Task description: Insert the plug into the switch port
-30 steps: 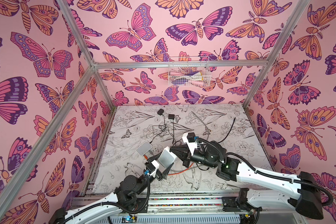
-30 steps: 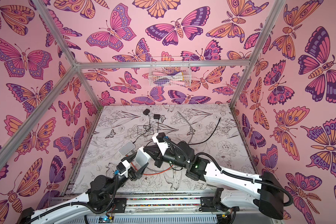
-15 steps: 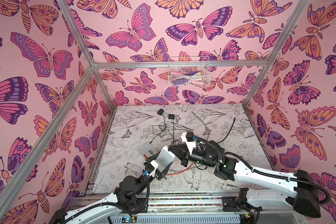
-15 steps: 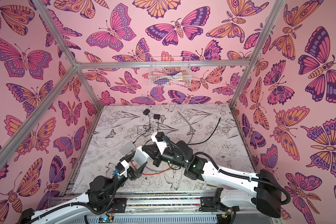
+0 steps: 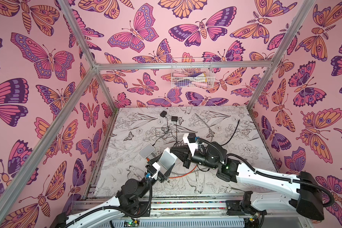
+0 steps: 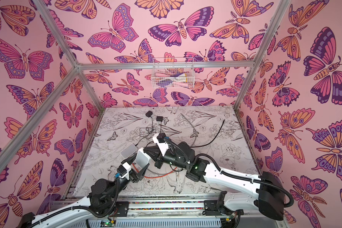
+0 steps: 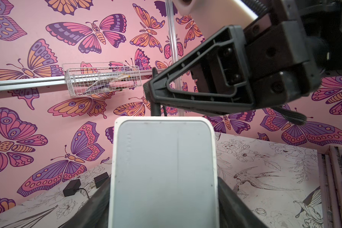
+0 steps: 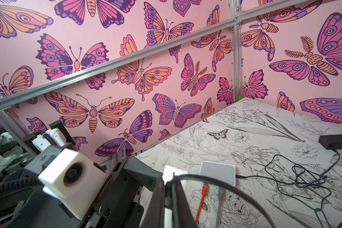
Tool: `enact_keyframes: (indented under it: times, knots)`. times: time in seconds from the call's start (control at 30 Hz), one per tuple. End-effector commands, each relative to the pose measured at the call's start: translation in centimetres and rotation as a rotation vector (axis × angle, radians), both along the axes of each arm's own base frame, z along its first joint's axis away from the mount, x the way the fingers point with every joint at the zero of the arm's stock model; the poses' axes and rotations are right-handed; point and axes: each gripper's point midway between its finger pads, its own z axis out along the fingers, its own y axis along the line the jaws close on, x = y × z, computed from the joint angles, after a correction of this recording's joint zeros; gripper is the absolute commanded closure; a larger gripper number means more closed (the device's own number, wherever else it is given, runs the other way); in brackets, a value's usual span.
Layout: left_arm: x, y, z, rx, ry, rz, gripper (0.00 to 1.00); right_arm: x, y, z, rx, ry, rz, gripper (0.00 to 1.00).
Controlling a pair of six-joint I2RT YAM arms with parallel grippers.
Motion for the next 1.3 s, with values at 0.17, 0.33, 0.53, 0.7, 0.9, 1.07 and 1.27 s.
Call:
enact_keyframes:
  times: [0.17, 0.33, 0.53, 0.7, 0.9, 1.07, 1.27]
  knots:
    - [-3.8, 1.8, 8.3, -0.243, -0.239, -0.115, 1.00, -0.3, -0.8, -10.5, -0.308, 0.170, -0.023, 1.00]
    - [-4.0, 1.6, 8.3, -0.241, -0.241, -0.127, 1.00, -1.4, -0.3, -10.4, -0.315, 0.165, 0.054, 1.00]
    - [-4.1, 1.6, 8.5, -0.245, -0.242, -0.135, 1.00, -1.5, -0.3, -10.6, -0.314, 0.170, 0.058, 1.00]
    - [-4.1, 1.6, 8.5, -0.245, -0.239, -0.137, 1.00, -0.9, -0.6, -10.8, -0.317, 0.175, 0.017, 1.00]
    - [-3.8, 1.5, 8.2, -0.239, -0.232, -0.128, 1.00, -0.7, -1.0, -10.7, -0.321, 0.179, -0.008, 1.00]
    - [-3.6, 1.5, 7.9, -0.228, -0.223, -0.120, 1.00, -0.3, -1.5, -10.1, -0.300, 0.176, -0.036, 1.00]
    - [-1.8, 0.9, 4.7, -0.159, -0.137, -0.069, 1.00, 0.3, -2.5, -7.4, -0.266, 0.131, -0.058, 1.00]
